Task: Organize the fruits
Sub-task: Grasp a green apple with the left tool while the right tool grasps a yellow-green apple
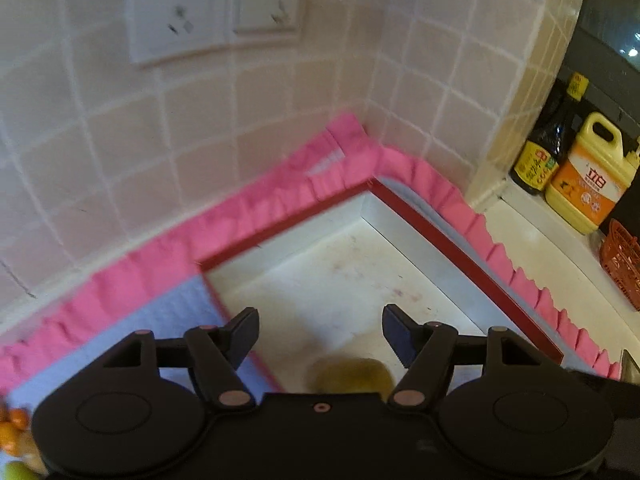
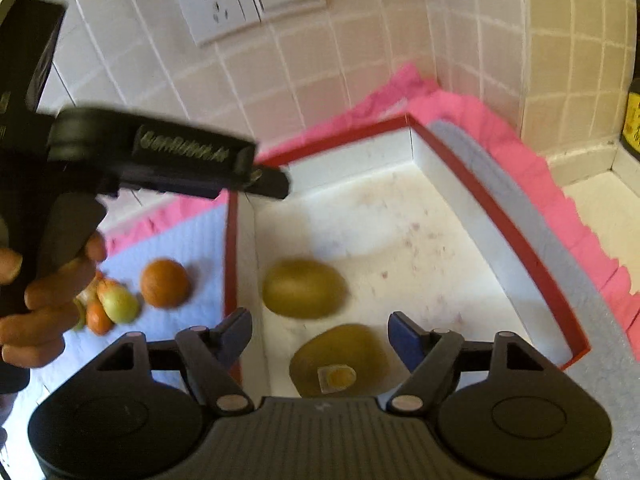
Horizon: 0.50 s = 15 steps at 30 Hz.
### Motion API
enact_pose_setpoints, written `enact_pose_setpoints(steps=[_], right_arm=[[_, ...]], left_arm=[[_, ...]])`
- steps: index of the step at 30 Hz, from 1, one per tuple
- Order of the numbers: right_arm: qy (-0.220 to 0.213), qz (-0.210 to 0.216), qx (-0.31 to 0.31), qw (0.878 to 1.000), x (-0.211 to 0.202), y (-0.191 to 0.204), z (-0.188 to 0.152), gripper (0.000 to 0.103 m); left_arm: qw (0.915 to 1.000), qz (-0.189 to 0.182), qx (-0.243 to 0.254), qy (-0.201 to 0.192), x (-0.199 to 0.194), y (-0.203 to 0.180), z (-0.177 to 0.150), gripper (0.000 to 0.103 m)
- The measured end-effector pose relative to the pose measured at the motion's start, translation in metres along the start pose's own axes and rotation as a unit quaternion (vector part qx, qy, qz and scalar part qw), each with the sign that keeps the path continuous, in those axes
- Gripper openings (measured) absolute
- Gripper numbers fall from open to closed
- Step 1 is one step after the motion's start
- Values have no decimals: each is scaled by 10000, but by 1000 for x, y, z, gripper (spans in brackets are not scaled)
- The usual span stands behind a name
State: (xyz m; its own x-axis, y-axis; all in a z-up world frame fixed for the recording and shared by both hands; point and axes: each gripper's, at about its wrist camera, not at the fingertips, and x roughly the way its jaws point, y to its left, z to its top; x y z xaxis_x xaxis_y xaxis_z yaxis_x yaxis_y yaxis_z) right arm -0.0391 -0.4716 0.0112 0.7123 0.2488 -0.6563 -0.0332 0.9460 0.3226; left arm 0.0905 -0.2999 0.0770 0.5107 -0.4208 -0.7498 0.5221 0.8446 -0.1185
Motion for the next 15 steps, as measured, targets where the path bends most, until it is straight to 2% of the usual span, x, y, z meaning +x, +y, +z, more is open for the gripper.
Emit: enact_pose_setpoints(steps=[5,9,15], right_arm=[[-197,104,-74,9997,-7,23,19,77],[-250,290,-109,9992,-7,52,26,77],[-55,734,-37,9973,10,99,30,77]], left_arm=[[9993,291,-132,-199,-36,39,-3,81],[9972,529,-468,-252,-63,88,-16,81],[9898,965,-1033,-203,-99,168,-43,81]])
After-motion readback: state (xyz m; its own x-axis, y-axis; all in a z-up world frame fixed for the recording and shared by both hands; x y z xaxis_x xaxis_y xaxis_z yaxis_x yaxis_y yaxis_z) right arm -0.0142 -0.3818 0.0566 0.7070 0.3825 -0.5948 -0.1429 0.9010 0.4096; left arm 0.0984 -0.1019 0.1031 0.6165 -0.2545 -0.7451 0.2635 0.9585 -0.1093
